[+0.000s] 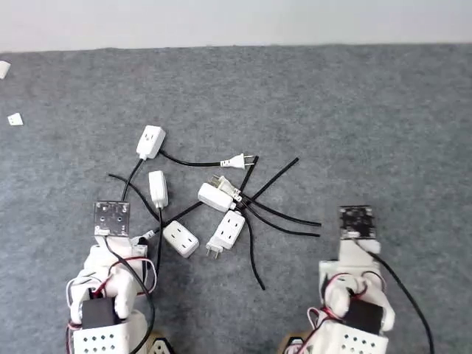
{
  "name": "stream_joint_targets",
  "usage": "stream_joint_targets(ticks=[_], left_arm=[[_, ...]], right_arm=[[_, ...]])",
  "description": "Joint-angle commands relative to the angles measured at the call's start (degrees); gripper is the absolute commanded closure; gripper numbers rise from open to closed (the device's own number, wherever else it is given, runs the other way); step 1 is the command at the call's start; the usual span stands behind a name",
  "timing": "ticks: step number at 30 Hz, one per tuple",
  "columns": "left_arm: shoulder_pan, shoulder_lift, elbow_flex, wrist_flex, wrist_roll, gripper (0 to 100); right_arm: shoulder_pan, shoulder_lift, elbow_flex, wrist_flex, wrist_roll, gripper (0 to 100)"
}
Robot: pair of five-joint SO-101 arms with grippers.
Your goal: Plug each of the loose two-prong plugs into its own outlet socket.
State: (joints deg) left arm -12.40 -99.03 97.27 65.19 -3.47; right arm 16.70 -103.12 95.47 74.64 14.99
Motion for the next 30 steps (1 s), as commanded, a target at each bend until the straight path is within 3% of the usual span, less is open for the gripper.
stream_joint_targets(ticks=[1,6,13,18,21,26,30], left_arm=[[-2.5,0.0,-3.2,-8.0,-0.4,87],[-5.5,0.4,-0.4,-17.5,-0.2,87],[-5.5,0.4,-0.5,-14.1,-0.4,87],[-5.6,0.4,-0.5,-13.5,-0.3,87],[-6.2,0.4,-0.7,-13.0,-0.6,87],[-3.3,0.4,-3.2,-10.8,-9.1,87],[-2.9,0.8,-11.2,-6.3,-3.0,87]], right_arm=[[4.6,-0.7,0.4,-5.1,0.1,99.0],[7.9,-0.7,0.4,-13.8,0.1,99.0],[4.7,-0.7,0.8,-17.2,0.3,99.0],[1.1,-0.7,0.9,-16.5,6.7,99.0],[-0.9,-0.7,-0.1,-16.9,6.4,99.0],[-1.1,-0.1,-6.5,-12.5,5.4,99.0],[-1.1,0.0,-13.5,-7.2,4.5,99.0]])
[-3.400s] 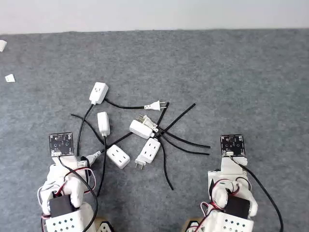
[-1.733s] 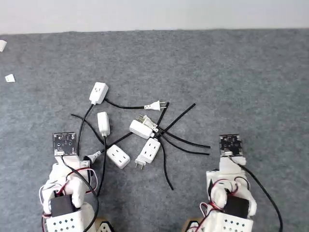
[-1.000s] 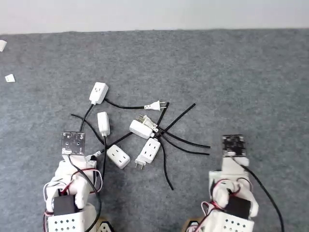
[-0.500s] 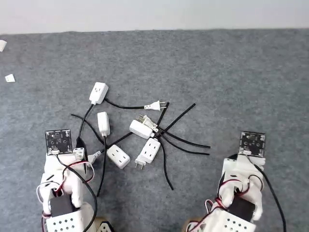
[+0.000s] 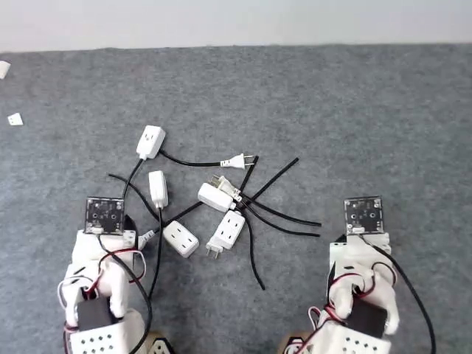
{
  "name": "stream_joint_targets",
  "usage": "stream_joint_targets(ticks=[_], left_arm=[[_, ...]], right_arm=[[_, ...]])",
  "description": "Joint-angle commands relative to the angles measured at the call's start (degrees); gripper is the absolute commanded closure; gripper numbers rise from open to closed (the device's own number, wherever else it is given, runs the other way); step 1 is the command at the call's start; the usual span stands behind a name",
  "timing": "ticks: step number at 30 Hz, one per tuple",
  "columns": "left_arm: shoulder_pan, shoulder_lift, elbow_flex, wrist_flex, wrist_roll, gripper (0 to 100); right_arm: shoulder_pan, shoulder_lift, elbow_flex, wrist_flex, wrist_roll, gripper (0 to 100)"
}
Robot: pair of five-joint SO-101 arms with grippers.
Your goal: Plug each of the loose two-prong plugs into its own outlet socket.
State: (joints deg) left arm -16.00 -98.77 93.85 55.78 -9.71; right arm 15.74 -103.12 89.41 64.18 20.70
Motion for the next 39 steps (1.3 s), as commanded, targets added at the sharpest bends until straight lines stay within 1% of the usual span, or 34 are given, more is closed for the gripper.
stream_joint_targets(ticks=[1,4,6,8,11,14,18,21,24,27,29,30,32,34,36,39], left_arm=[[0.8,0.6,-10.6,4.7,5.2,86],[1.0,1.0,-17.9,9.1,9.3,80],[1.0,3.5,-21.1,10.3,9.8,75],[1.0,8.2,-23.8,10.2,10.0,71],[1.1,18.5,-29.7,10.2,10.4,72],[1.1,29.0,-36.3,10.5,12.7,73],[6.4,41.0,-40.4,11.9,16.9,73],[12.7,47.8,-40.8,12.0,22.7,73],[18.4,52.5,-41.1,11.7,28.4,73],[19.9,54.8,-42.1,12.1,29.0,73],[18.5,55.4,-41.7,12.1,29.2,73],[18.2,55.6,-41.4,12.1,29.6,73],[18.6,56.0,-39.9,12.1,33.3,73],[19.1,56.0,-39.0,11.7,37.9,73],[19.0,56.0,-39.0,12.0,41.1,73],[18.8,56.1,-37.5,12.1,41.7,73]], right_arm=[[-0.1,0.0,-9.3,4.8,-1.8,99.0],[0.0,0.0,-15.7,9.3,-2.0,99.0],[0.0,0.0,-19.6,11.3,-2.0,99.0],[0.0,0.9,-23.1,12.5,-2.0,99.0],[0.0,7.9,-28.0,12.4,-2.3,99.0],[-0.2,19.9,-32.8,11.5,-2.9,99.0],[-1.4,36.2,-34.3,3.2,-8.3,99.0],[-5.9,46.1,-31.6,-3.4,-11.1,99.0],[-12.2,53.1,-27.3,-10.6,-16.4,99.0],[-16.3,56.3,-22.1,-18.8,-20.9,99.0],[-16.7,56.1,-19.8,-20.7,-20.7,99.0],[-16.7,56.0,-18.7,-20.9,-19.3,99.0],[-16.8,55.2,-16.4,-21.1,-13.5,99.0],[-16.9,54.4,-14.9,-22.4,-9.4,99.0],[-16.7,53.7,-13.9,-23.7,-8.7,99.0],[-16.7,53.1,-13.5,-24.0,-8.5,99.0]])
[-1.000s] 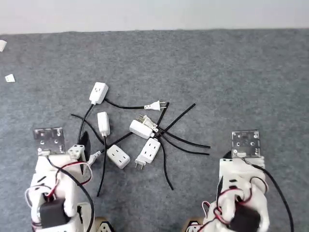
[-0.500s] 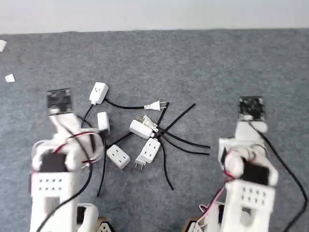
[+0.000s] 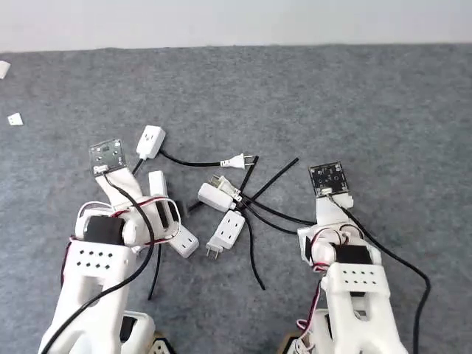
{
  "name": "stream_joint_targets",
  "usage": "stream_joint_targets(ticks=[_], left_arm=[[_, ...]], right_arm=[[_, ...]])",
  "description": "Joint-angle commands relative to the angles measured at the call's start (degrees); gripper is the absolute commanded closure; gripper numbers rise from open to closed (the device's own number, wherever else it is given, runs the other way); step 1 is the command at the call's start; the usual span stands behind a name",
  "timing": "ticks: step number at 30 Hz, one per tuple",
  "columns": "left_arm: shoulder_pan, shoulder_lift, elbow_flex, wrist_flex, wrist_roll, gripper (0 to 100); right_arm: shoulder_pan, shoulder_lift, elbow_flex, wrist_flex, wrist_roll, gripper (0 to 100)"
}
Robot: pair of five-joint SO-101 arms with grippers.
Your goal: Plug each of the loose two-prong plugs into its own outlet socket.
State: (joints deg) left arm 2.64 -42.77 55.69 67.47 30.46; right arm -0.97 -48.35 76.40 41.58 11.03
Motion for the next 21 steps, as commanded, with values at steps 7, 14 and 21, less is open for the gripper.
stream_joint_targets(ticks=[7,14,21], left_arm=[[0.8,0.1,9.5,-0.8,1.3,73],[7.6,0.1,12.6,-5.5,1.7,73],[22.3,0.1,11.3,-7.7,1.5,73]], right_arm=[[0.0,-1.3,-0.5,-1.5,1.2,99.0],[0.0,-1.3,-0.5,-1.0,1.2,99.0],[0.0,-1.2,-0.5,-1.0,1.2,99.0]])
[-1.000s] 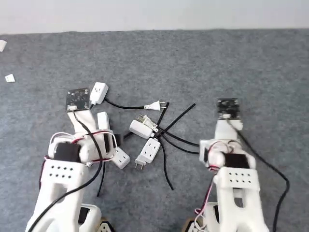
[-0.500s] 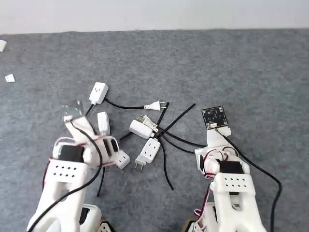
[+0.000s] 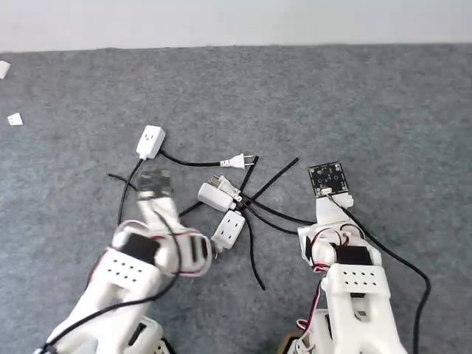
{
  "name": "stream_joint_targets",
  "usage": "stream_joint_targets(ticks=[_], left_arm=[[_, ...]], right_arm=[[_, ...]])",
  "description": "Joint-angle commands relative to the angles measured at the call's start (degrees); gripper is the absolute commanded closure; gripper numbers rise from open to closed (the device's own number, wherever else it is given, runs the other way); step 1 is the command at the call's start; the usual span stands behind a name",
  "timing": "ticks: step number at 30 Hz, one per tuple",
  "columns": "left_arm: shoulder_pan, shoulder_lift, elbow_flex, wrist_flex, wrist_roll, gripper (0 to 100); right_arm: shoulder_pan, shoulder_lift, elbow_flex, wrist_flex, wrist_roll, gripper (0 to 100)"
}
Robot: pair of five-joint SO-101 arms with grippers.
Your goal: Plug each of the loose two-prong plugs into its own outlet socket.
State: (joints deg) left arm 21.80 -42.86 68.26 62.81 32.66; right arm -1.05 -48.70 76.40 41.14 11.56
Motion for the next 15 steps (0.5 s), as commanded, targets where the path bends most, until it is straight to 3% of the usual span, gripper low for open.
stream_joint_targets(ticks=[1,4,11,15], left_arm=[[2.5,0.1,-0.7,-4.7,-2.5,73],[-1.5,0.1,-0.5,-6.6,-8.6,73],[-11.6,0.1,-0.7,-6.6,-8.3,73],[-13.5,0.1,-1.7,-6.5,-8.4,72]], right_arm=[[0.0,-0.8,-0.5,-0.6,0.7,99.0],[0.0,-0.8,-0.5,-0.6,0.7,99.0],[0.0,-0.7,-0.5,-0.6,0.7,99.0],[0.0,-0.7,-0.5,-0.6,0.7,99.0]])
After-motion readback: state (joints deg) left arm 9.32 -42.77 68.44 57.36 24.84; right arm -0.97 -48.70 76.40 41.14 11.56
